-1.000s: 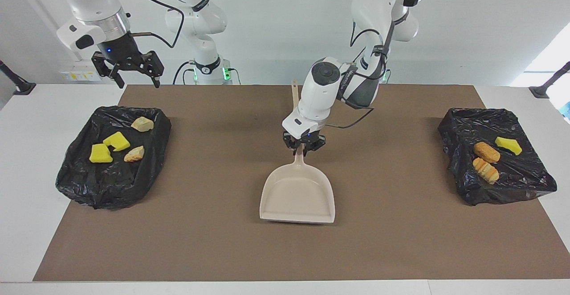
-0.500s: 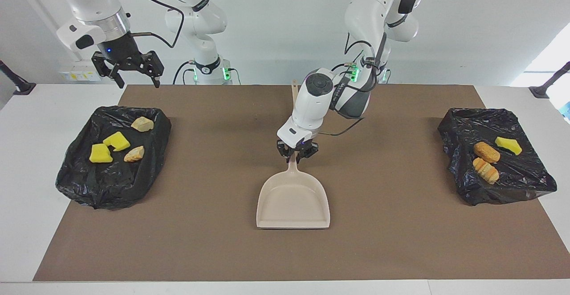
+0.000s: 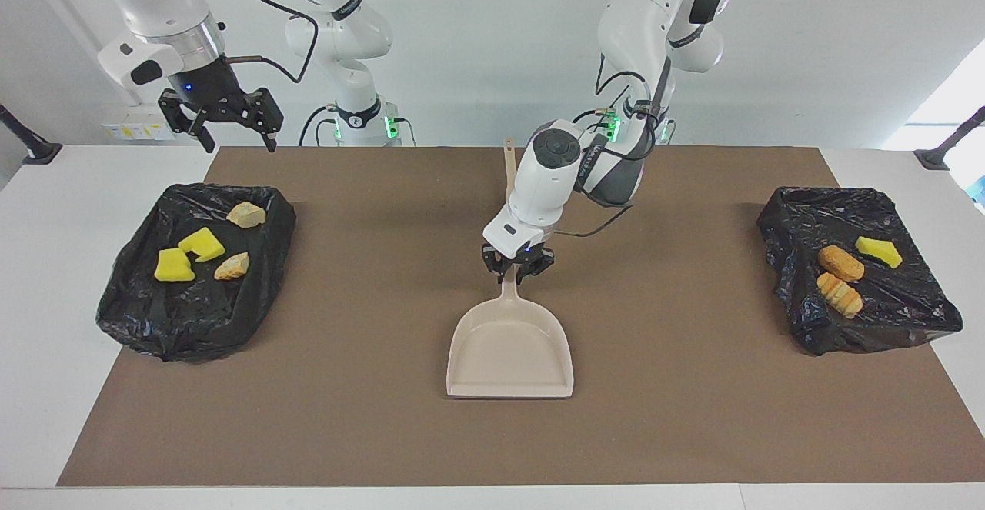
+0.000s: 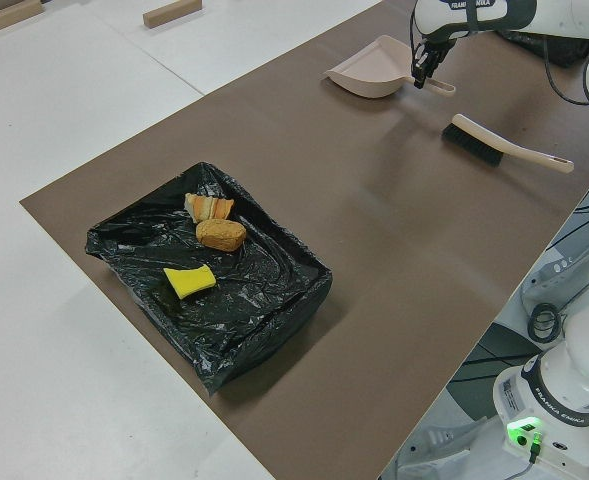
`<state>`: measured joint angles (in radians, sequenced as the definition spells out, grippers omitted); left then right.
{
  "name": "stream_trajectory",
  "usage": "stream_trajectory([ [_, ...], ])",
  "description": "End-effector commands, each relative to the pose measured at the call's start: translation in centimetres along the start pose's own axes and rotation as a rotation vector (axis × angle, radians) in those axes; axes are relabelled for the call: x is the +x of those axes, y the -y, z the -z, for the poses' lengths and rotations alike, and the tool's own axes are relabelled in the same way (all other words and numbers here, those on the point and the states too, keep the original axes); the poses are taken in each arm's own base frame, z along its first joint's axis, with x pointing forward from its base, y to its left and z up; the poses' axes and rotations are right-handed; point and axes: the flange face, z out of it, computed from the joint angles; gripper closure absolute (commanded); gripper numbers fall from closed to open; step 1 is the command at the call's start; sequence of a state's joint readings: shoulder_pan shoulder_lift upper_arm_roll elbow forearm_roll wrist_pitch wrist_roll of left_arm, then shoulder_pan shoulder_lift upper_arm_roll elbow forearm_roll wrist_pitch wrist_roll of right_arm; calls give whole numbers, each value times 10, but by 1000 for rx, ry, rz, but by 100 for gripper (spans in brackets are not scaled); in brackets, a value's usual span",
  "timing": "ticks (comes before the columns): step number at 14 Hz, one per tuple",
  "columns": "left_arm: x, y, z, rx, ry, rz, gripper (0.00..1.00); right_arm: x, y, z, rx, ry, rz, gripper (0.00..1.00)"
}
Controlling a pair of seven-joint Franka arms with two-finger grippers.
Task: Sweep and dump trash in bin
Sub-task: 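Lower the dustpan onto the mat and open the left gripper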
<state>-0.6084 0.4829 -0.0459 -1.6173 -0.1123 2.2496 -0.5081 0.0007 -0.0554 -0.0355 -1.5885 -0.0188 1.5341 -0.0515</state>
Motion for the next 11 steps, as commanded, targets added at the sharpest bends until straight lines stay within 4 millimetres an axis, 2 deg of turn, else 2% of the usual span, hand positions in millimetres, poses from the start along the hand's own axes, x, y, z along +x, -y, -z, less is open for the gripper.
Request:
stream_trajectory([
  [1, 7, 6, 5, -15, -16, -10, 0, 0, 1, 2, 17, 3, -21, 0],
  [3, 13, 18, 14, -6, -15, 5, 0, 0, 1, 2, 17, 3, -21, 0],
  [5, 21, 27, 35, -16, -45, 19, 0, 0, 1, 2, 17, 3, -21, 0],
  [8, 34, 57, 69, -14, -61, 68, 0, 0, 1, 2, 17, 3, -21, 0],
  [11, 42, 90, 87, 10, -36, 108, 0, 0, 1, 2, 17, 3, -21, 0],
])
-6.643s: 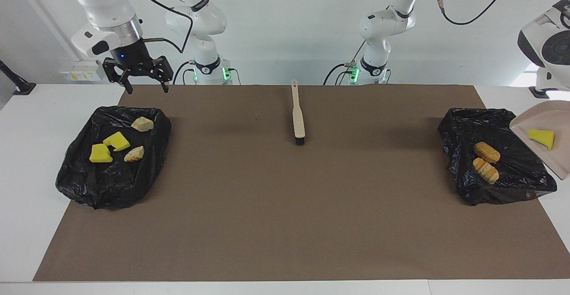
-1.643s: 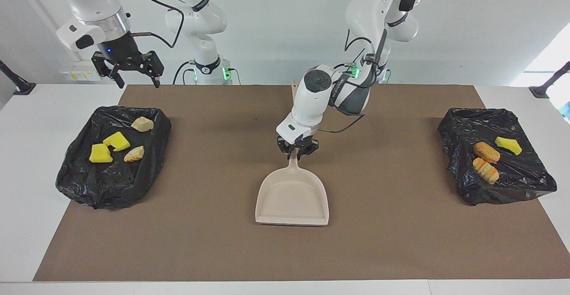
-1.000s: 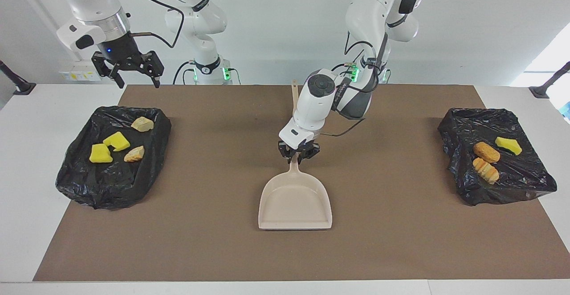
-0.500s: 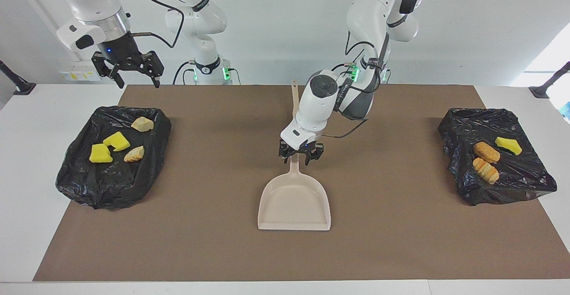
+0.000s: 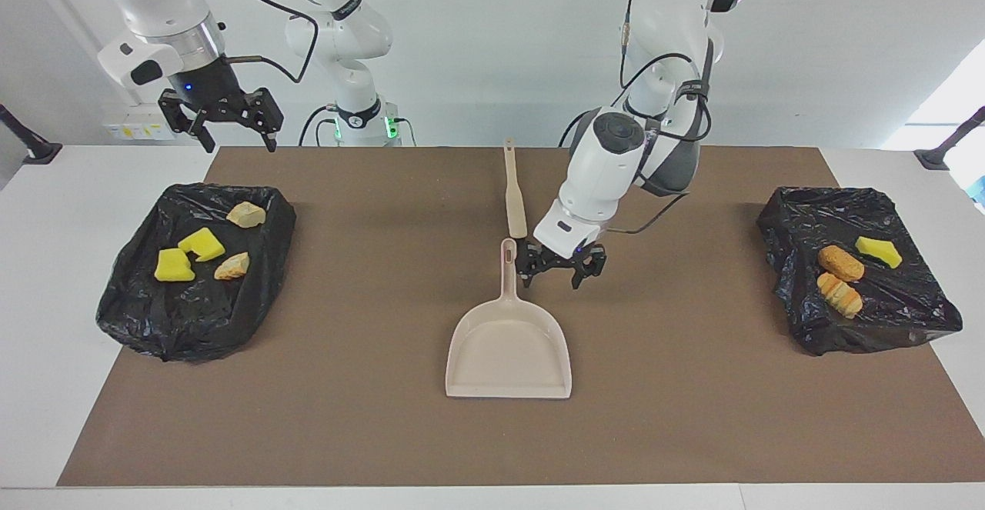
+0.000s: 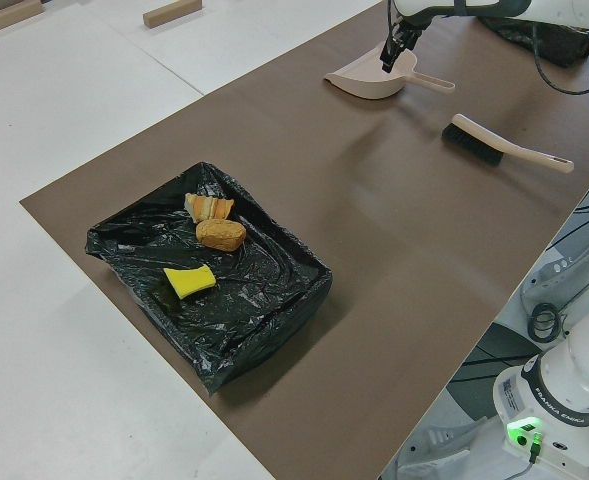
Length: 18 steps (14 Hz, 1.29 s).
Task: Sweep and dump trash in bin
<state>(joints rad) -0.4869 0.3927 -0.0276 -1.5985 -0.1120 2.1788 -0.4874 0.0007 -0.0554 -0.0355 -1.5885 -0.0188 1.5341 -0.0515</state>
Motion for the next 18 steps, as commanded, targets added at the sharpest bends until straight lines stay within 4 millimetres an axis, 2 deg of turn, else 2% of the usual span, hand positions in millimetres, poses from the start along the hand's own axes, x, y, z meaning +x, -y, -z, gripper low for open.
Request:
stream_trajectory([
  [1, 6, 32, 21, 24, 35, 7, 0, 0, 1, 2, 17, 3, -21, 0],
  [3, 9, 64, 39, 52, 94, -46, 0, 0, 1, 2, 17, 3, -21, 0],
  [6, 15, 110, 51, 67, 143, -99, 0, 0, 1, 2, 17, 3, -21, 0],
  [8, 13, 139, 59, 68, 148, -131, 0, 0, 1, 2, 17, 3, -21, 0],
  [13, 10, 223, 98, 61, 209, -231, 0, 0, 1, 2, 17, 3, -21, 0],
  [15, 10, 250, 109, 55, 226, -251, 0, 0, 1, 2, 17, 3, -21, 0],
  [17, 7, 279, 128, 51, 233, -232, 0, 0, 1, 2, 17, 3, -21, 0],
  [18, 4, 293, 145, 49, 222, -228, 0, 0, 1, 2, 17, 3, -21, 0],
])
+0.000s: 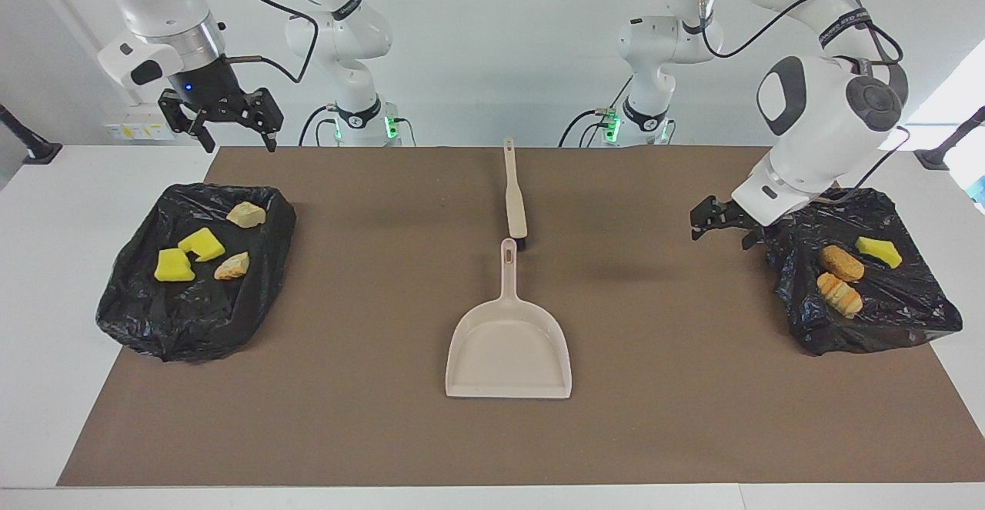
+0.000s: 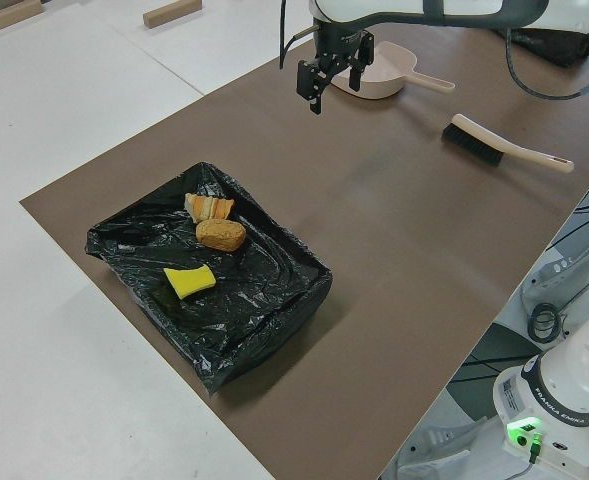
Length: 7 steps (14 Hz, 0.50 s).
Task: Sweep and dump trash in bin
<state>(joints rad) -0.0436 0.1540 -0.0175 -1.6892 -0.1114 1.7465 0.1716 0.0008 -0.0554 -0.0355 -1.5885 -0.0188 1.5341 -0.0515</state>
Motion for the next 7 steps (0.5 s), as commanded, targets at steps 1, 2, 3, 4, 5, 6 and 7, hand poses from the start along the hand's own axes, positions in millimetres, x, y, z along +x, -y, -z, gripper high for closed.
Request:
stream_trajectory([
  [1, -32, 24, 33, -4, -23, 0, 0, 0, 1, 2, 17, 3, -21, 0],
  [2, -39, 29, 47, -3, -35, 10, 0, 0, 1, 2, 17, 3, -21, 0],
  [3, -47, 32, 59, -3, -38, 19, 0, 0, 1, 2, 17, 3, -21, 0],
  [4, -53, 31, 72, 0, -53, 27, 0, 0, 1, 2, 17, 3, -21, 0],
  [5, -59, 29, 82, 3, -71, 31, 0, 0, 1, 2, 17, 3, -21, 0],
  [6, -66, 32, 92, 8, -87, 43, 0, 0, 1, 2, 17, 6, -21, 0],
  [7, -73, 32, 100, 8, -93, 49, 0, 0, 1, 2, 17, 5, -19, 0],
])
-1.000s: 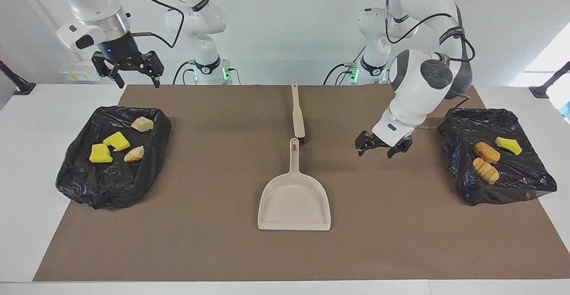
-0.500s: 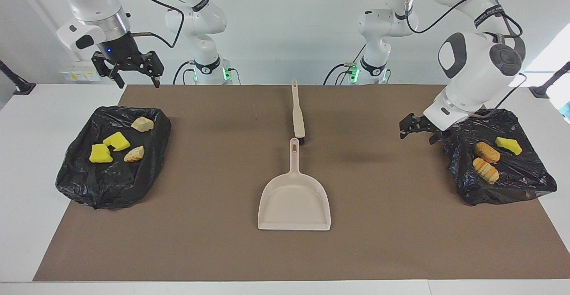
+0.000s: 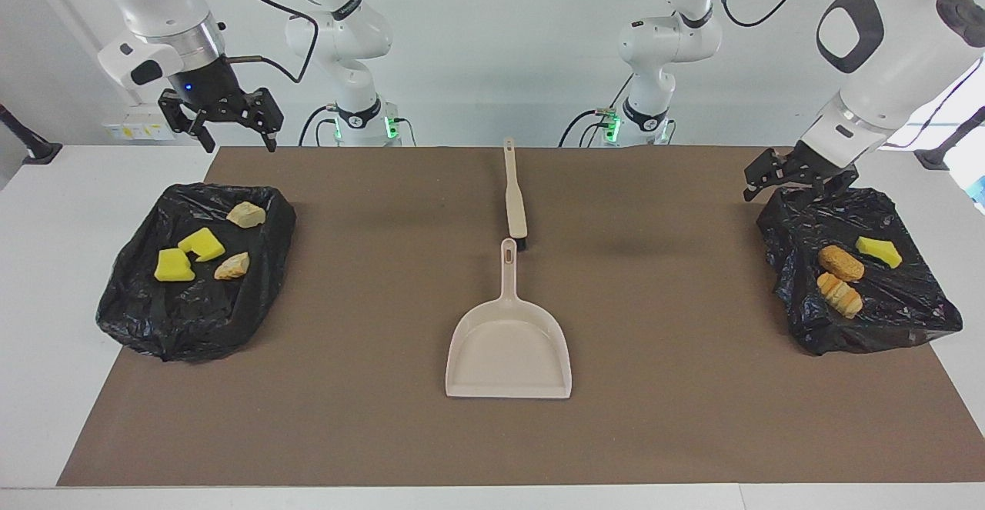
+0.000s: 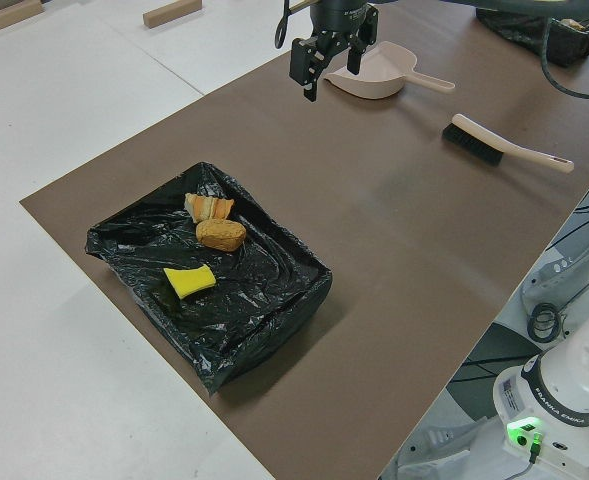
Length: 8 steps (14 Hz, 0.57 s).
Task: Sweep and dump trash in bin
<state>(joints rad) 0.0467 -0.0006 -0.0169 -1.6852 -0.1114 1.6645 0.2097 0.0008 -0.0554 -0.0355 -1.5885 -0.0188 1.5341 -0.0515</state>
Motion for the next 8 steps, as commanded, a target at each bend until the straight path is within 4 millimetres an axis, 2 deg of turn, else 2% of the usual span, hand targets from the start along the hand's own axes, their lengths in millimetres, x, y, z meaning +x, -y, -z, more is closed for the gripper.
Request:
stream_trajectory([
  [1, -23, -1, 28, 1, -25, 19, 0, 0, 1, 2, 17, 5, -21, 0],
  [4, -33, -17, 54, 3, -43, 155, 0, 0, 1, 1, 18, 8, -18, 0],
  [6, -38, -25, 53, 1, -13, 193, 0, 0, 1, 1, 18, 8, -16, 0],
  [8, -38, -22, 55, 1, -18, 186, 0, 0, 1, 1, 18, 9, -18, 0],
])
